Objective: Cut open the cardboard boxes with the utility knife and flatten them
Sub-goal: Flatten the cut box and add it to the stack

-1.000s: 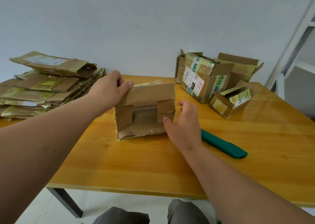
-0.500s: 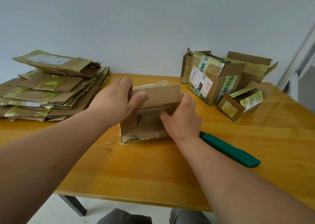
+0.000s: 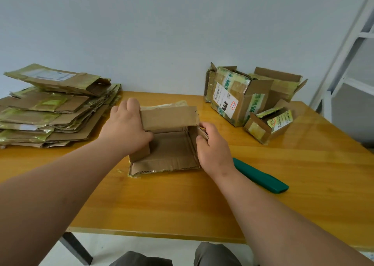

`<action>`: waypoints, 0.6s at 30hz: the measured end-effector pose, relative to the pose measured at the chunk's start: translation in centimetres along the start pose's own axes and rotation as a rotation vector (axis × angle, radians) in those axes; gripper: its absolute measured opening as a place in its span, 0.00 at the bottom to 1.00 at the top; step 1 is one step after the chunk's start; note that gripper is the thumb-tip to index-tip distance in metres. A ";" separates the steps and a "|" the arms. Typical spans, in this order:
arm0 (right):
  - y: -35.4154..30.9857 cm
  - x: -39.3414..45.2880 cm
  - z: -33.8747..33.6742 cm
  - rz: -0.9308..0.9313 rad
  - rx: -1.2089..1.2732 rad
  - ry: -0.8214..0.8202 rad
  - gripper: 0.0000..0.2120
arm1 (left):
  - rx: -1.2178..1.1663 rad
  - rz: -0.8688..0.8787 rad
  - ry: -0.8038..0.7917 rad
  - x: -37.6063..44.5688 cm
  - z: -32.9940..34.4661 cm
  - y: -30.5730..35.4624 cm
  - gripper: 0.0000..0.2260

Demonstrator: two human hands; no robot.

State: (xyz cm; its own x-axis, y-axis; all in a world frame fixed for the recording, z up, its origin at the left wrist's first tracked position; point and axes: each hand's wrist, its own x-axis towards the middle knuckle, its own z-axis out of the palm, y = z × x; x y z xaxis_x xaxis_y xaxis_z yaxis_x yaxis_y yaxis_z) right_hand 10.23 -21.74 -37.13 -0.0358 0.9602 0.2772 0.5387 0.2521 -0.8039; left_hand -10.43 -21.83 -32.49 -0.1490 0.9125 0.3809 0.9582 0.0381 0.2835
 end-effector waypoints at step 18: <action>-2.6 -0.8 -2.5 -0.102 0.013 0.111 0.19 | -0.114 0.178 -0.326 -1.6 -4.3 -2.9 0.49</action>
State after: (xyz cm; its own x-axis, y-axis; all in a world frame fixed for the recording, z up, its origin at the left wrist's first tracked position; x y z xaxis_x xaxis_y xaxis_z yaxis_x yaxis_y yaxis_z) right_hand 11.00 -23.50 -33.97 0.0039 0.9104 0.4138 0.5259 0.3501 -0.7752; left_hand -14.04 -25.17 -30.20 0.1200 0.9831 0.1385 0.9261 -0.1611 0.3413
